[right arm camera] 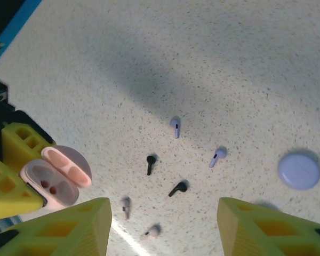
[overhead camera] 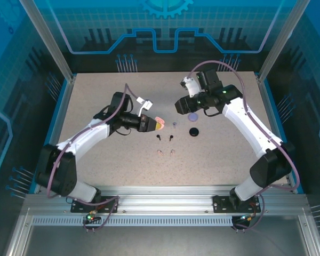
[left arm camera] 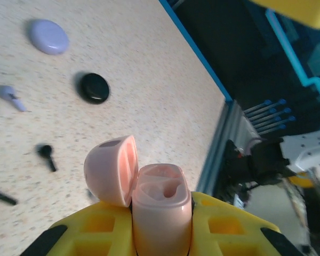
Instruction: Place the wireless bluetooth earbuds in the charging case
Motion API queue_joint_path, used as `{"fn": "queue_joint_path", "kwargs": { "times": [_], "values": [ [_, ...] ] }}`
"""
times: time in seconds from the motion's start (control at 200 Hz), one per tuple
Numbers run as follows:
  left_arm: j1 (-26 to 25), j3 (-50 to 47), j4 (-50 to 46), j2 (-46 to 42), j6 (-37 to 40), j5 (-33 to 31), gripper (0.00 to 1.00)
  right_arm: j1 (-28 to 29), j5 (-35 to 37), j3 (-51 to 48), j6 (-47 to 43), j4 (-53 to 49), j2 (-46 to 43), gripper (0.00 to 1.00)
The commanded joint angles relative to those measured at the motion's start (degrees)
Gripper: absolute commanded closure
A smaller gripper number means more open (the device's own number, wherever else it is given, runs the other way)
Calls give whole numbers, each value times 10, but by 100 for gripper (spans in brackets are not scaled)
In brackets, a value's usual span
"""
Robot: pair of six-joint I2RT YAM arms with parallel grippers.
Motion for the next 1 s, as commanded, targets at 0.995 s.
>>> {"fn": "queue_joint_path", "kwargs": {
  "times": [0.995],
  "values": [
    [6, -208, 400, -308, -63, -424, 100, 235, 112, -36, 88, 0, 276, 53]
  ]
}}
